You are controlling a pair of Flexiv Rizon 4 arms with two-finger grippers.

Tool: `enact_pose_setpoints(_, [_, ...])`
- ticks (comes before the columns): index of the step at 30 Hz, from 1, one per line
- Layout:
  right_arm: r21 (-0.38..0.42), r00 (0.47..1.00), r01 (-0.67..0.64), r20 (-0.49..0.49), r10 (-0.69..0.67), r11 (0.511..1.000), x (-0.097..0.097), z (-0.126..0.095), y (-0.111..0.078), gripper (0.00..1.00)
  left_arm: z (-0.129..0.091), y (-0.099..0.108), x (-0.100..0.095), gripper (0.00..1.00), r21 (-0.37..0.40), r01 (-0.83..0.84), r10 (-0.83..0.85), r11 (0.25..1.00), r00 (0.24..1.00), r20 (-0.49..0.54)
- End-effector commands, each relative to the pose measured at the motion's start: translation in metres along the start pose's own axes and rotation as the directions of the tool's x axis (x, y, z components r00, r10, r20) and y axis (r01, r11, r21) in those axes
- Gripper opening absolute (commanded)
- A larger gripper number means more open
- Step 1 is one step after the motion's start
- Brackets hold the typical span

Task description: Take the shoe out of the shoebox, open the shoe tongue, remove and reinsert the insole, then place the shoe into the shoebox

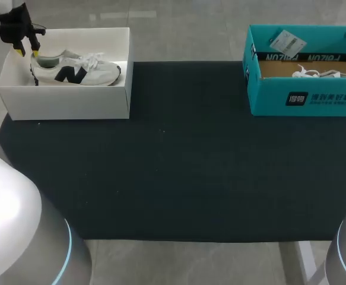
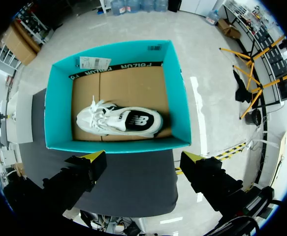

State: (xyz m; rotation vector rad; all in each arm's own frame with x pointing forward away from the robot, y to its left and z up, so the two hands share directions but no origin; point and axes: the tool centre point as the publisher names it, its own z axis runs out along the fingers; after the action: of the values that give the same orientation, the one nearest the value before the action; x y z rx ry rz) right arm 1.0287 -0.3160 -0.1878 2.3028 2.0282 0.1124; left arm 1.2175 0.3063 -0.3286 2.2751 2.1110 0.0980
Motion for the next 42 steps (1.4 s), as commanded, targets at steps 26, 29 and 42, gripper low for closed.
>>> enact_pose_setpoints(26, [0.002,1.000,0.000,0.000,0.000,1.000,0.000,0.000,0.001,1.00,0.056,0.020,0.007,0.45,0.069,0.027,-0.031,0.997,0.998,0.058])
enact_pose_setpoints(29, [0.002,1.000,0.000,0.000,0.000,1.000,0.000,0.000,0.001,1.00,0.059,0.021,0.007,0.45,0.086,0.021,-0.026,0.996,0.998,0.060])
enact_pose_setpoints(42, [0.002,1.000,0.000,0.000,0.000,1.000,0.000,0.000,0.001,1.00,0.071,0.032,0.005,0.42,0.148,0.014,-0.028,0.989,0.995,0.099])
